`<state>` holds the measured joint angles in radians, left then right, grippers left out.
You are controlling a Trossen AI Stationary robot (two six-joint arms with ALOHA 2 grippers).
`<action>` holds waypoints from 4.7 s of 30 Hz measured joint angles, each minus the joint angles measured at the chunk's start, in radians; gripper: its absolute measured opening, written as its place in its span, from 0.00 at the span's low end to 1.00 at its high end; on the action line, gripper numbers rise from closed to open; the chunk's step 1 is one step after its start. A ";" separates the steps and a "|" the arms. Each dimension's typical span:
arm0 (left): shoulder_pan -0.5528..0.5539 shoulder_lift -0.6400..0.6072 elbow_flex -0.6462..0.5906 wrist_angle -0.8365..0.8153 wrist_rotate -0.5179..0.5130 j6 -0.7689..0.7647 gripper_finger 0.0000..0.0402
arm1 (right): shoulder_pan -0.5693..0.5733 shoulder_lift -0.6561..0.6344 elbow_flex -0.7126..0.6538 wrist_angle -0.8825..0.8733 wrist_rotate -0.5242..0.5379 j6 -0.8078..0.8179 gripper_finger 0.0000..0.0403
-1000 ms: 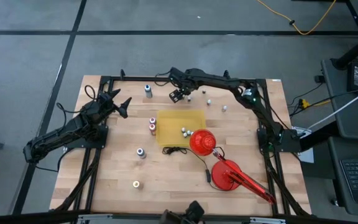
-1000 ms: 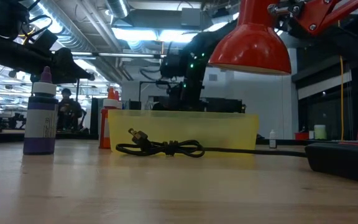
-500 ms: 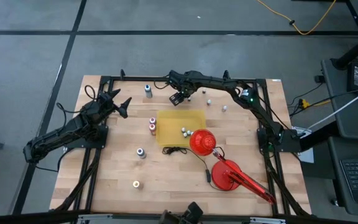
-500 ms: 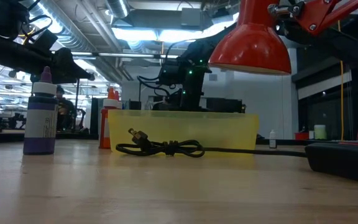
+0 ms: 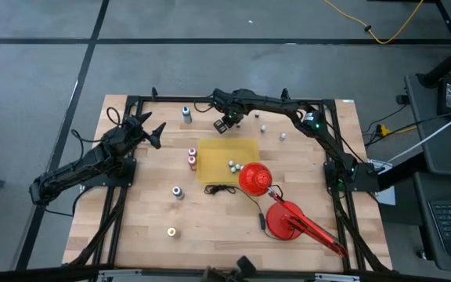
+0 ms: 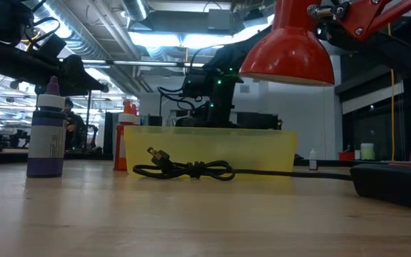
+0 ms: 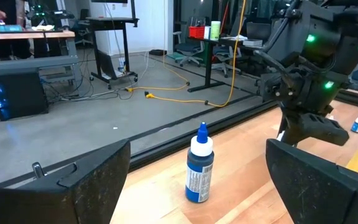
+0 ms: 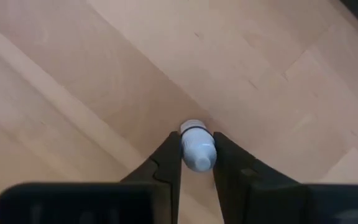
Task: Pick & Place food coloring
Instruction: Put the small pink food coloring bottle into the yellow container, then put the small blue food coloring bottle into the yellow container
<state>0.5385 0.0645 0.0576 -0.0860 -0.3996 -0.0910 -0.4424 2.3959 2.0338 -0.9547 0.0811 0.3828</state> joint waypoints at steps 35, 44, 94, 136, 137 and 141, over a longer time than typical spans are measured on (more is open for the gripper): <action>0.000 0.000 0.000 0.000 0.000 0.000 0.91 | 0.336 -0.334 -0.233 -0.058 0.031 0.244 0.19; 0.000 0.000 0.000 0.000 0.000 0.000 0.90 | 0.346 -0.398 -0.424 0.047 0.034 0.332 0.18; 0.000 0.000 0.000 0.000 0.000 0.000 0.91 | 0.366 -0.343 -0.522 0.185 -0.031 0.270 0.43; 0.000 0.001 0.000 0.000 0.000 0.000 0.91 | -0.113 -0.964 -1.163 0.213 0.158 0.139 0.71; 0.000 0.001 0.000 0.000 0.000 0.000 0.91 | -0.115 -0.965 -1.180 0.242 0.158 0.136 0.71; 0.000 0.001 0.000 0.000 0.000 0.000 0.91 | -0.122 -0.965 -1.228 0.318 0.149 0.132 0.71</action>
<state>0.5388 0.0654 0.0577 -0.0860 -0.4000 -0.0910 -0.5640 1.4311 0.8061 -0.6369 0.2297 0.5151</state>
